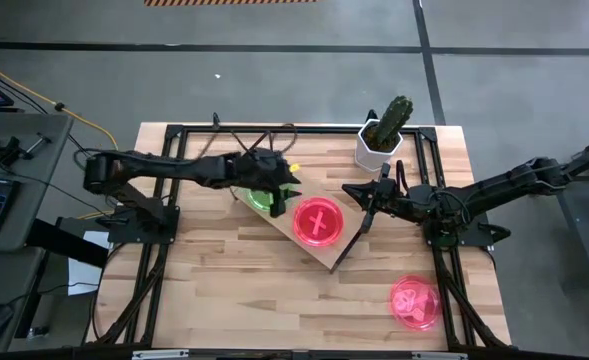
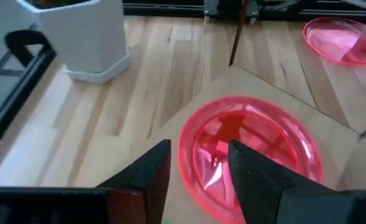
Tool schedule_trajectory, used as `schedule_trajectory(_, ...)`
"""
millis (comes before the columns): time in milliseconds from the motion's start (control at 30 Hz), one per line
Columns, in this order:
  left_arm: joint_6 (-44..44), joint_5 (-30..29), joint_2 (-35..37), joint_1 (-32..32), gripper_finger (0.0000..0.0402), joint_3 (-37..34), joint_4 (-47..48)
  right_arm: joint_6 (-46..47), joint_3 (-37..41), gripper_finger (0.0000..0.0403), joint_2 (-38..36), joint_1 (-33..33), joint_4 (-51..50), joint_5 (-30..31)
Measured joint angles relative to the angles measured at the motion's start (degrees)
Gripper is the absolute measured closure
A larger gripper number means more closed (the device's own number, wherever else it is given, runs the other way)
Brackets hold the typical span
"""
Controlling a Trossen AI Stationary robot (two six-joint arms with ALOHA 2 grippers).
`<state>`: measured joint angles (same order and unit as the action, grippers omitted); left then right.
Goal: Place and stack plates onto a shelf
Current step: Stack the pink plate on top of the other pink plate on the shelf
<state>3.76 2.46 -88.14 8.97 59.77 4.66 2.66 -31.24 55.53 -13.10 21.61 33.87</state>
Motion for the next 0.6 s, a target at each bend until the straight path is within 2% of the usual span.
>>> schedule_trajectory(133,0.92,3.04,7.06,1.35,0.025,-0.21,3.86,-0.09,0.0,0.0402,0.0,-0.01,-0.04,0.02)
schedule_trajectory(233,0.73,6.14,13.69,1.8,0.025,-4.3,-1.03,-0.17,0.0,0.0402,0.0,0.16,-0.13,0.02)
schedule_trajectory(467,-3.07,6.91,30.74,1.75,0.025,-24.61,-22.71,0.26,0.0,0.0402,0.0,2.0,-0.98,0.02)
schedule_trajectory(600,-4.55,6.9,39.26,1.75,0.025,-33.12,-29.55,2.16,-0.02,0.0402,0.0,3.03,-1.16,0.0)
